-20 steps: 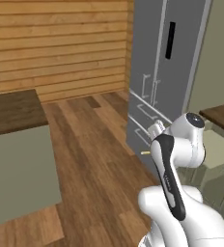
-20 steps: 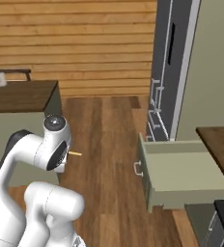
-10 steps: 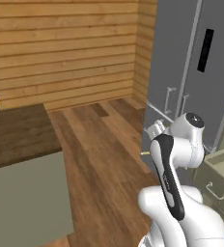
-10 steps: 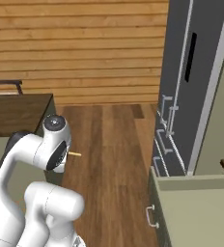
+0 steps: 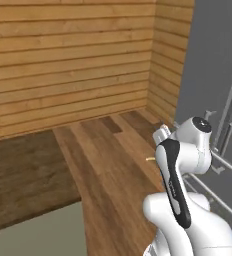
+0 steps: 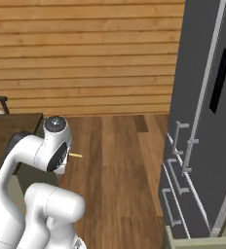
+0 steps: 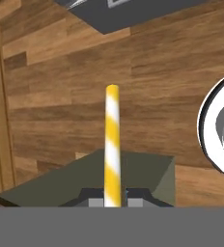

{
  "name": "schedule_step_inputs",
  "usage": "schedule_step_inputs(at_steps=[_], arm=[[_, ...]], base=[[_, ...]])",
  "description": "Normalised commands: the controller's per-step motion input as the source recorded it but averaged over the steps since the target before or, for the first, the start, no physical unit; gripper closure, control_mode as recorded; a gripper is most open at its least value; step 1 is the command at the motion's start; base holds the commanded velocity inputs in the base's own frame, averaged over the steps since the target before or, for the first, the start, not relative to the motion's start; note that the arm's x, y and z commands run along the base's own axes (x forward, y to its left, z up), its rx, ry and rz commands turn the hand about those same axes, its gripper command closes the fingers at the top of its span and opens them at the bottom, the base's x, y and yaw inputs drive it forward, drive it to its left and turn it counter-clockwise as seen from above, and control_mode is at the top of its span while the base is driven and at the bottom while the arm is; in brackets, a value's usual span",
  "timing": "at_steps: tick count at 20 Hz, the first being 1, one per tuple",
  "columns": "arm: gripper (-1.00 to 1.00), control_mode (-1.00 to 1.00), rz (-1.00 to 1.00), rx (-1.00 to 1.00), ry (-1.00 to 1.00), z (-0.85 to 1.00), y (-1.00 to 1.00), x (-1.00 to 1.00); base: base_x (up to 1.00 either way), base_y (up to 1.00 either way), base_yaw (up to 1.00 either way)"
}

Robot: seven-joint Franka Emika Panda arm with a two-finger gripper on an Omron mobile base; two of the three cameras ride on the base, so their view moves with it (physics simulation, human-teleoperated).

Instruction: Take a straw from the drawer in front and place it inside the glass cup on the dining counter.

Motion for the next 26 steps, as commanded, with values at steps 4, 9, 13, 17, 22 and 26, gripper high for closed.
schedule_step_inputs(at_steps=[4,9,13,17,22,26], arm=[[1.00,1.00,0.00,0.00,0.00,0.00,0.00,0.00],[1.00,1.00,0.00,0.00,0.00,0.00,0.00,0.00],[1.00,1.00,0.00,0.00,0.00,0.00,0.00,0.00],[1.00,1.00,0.00,0.00,0.00,0.00,0.00,0.00],[1.00,1.00,0.00,0.00,0.00,0.00,0.00,0.00],[1.00,1.00,0.00,0.00,0.00,0.00,0.00,0.00]], base=[[1.00,-0.23,0.00],[1.00,-0.24,-0.02],[1.00,0.01,0.01],[1.00,0.16,0.15],[1.00,0.06,0.27],[1.00,0.00,0.38]])
